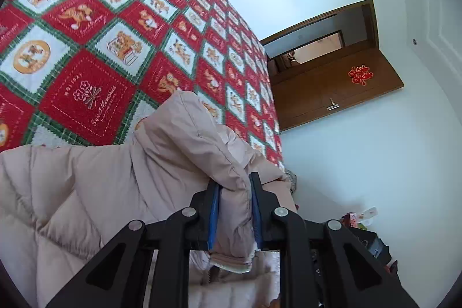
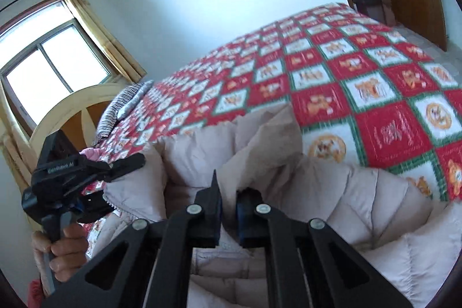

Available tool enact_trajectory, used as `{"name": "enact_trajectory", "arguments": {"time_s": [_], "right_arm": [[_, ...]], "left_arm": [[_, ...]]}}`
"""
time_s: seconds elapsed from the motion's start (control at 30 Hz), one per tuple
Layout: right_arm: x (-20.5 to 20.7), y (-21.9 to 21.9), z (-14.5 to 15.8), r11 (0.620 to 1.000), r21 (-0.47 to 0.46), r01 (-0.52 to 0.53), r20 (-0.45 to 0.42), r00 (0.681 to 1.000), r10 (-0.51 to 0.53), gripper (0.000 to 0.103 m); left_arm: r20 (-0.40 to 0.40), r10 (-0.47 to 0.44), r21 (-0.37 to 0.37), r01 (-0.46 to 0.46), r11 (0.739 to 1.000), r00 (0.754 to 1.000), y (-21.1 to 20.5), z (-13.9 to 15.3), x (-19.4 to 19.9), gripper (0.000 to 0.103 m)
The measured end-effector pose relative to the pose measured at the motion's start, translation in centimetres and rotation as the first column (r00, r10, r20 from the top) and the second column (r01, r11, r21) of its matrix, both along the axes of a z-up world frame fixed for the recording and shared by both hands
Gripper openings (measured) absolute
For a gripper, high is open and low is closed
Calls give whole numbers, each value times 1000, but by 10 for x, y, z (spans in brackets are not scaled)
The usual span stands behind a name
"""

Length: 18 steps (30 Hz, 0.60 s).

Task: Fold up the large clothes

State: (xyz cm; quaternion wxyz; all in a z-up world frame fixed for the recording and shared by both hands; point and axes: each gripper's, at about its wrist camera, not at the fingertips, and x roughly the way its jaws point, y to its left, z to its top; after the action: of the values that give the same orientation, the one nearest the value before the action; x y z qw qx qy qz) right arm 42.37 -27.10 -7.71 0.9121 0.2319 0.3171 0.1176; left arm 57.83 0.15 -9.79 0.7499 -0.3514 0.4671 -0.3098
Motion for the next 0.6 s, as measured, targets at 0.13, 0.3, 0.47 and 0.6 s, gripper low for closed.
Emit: {"name": "enact_trajectory", "arguments": {"time_s": [0.13, 0.3, 0.47, 0.6], "right_arm": [[-22, -2, 11, 998, -66, -18, 4, 1000, 18, 10], [-48, -12, -22, 992, -129, 1, -104, 994, -15, 9], [-52, -17, -73, 985, -169, 41, -200, 977, -75, 5], [-49, -15, -63, 974, -221, 46, -210, 973, -94, 11]], "left_arm": [[40, -25, 68, 22, 997, 999, 17, 18, -30, 17], [38, 34, 219, -42, 975, 999, 44, -6, -69, 17], [-12, 99, 377, -87, 922, 995, 54, -53, -77, 17], [88, 123, 412, -148, 899, 989, 60, -33, -86, 17]]}}
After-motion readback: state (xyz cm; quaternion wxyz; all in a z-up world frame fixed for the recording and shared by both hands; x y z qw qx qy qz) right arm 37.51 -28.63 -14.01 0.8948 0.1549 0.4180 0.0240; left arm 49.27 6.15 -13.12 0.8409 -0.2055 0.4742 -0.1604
